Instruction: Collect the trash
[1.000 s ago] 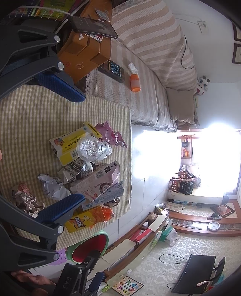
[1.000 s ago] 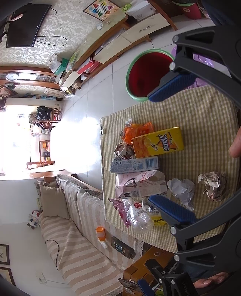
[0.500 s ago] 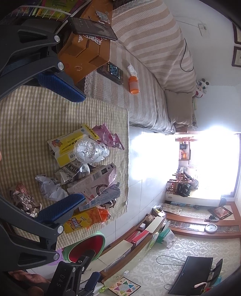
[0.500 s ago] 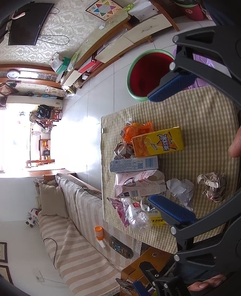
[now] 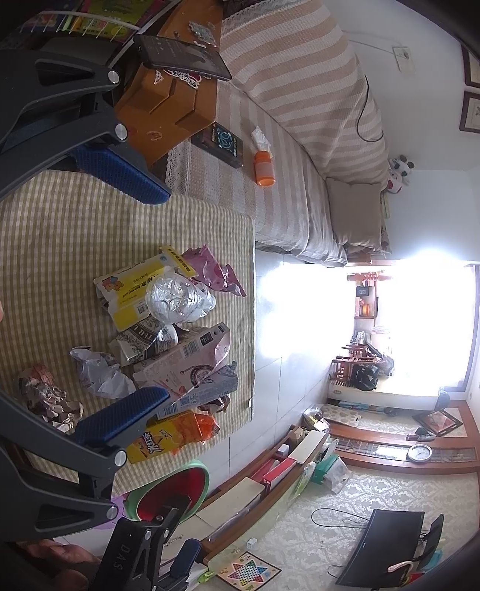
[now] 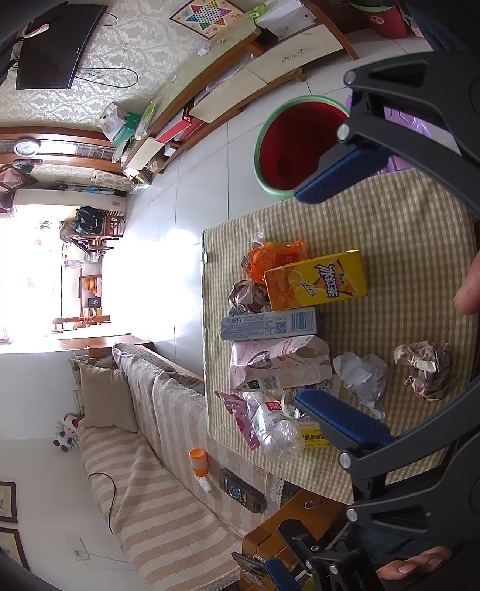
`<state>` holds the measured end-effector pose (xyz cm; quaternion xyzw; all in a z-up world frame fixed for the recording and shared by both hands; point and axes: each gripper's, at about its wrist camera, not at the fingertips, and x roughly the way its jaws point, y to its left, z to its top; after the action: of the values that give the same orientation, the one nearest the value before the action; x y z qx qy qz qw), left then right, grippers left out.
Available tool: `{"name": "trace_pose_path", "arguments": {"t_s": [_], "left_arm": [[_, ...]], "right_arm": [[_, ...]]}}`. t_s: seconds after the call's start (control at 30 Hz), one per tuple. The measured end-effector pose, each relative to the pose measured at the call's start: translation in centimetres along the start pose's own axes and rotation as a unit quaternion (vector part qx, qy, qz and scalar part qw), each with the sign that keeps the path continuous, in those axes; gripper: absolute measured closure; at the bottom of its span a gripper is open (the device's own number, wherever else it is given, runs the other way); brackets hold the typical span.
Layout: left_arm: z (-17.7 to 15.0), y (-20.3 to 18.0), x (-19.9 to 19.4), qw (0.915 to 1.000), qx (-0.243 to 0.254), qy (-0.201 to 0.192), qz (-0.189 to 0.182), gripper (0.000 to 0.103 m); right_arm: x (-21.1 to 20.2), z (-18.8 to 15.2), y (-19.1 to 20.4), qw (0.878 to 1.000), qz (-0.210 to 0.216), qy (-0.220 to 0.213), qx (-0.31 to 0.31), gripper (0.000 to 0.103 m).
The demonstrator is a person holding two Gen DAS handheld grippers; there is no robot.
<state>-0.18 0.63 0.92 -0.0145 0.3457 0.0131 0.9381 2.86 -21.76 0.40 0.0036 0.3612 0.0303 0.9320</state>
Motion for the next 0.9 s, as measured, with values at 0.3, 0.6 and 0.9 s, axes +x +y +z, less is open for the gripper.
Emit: {"name": "trace_pose_path", "arguments": {"t_s": [0.3, 0.6, 0.9], "left_arm": [[-0.01, -0.08, -0.04, 1.0, 0.0, 0.0, 0.0, 0.008], [-0.01, -0.2, -0.08, 1.0, 0.001, -0.002, 0.001, 0.008], [0.02, -0.16, -0.07, 1.0, 0.001, -0.001, 0.0, 0.008]], "right_arm": [[0.08, 0.01, -0.02, 1.0, 0.0, 0.0, -0.001, 0.003], [0.09, 0.02, -0.1, 1.0, 0.0, -0.002, -0.001, 0.004], [0.09, 0.02, -0.08, 1.0, -0.001, -0.002, -0.001, 0.004]]}}
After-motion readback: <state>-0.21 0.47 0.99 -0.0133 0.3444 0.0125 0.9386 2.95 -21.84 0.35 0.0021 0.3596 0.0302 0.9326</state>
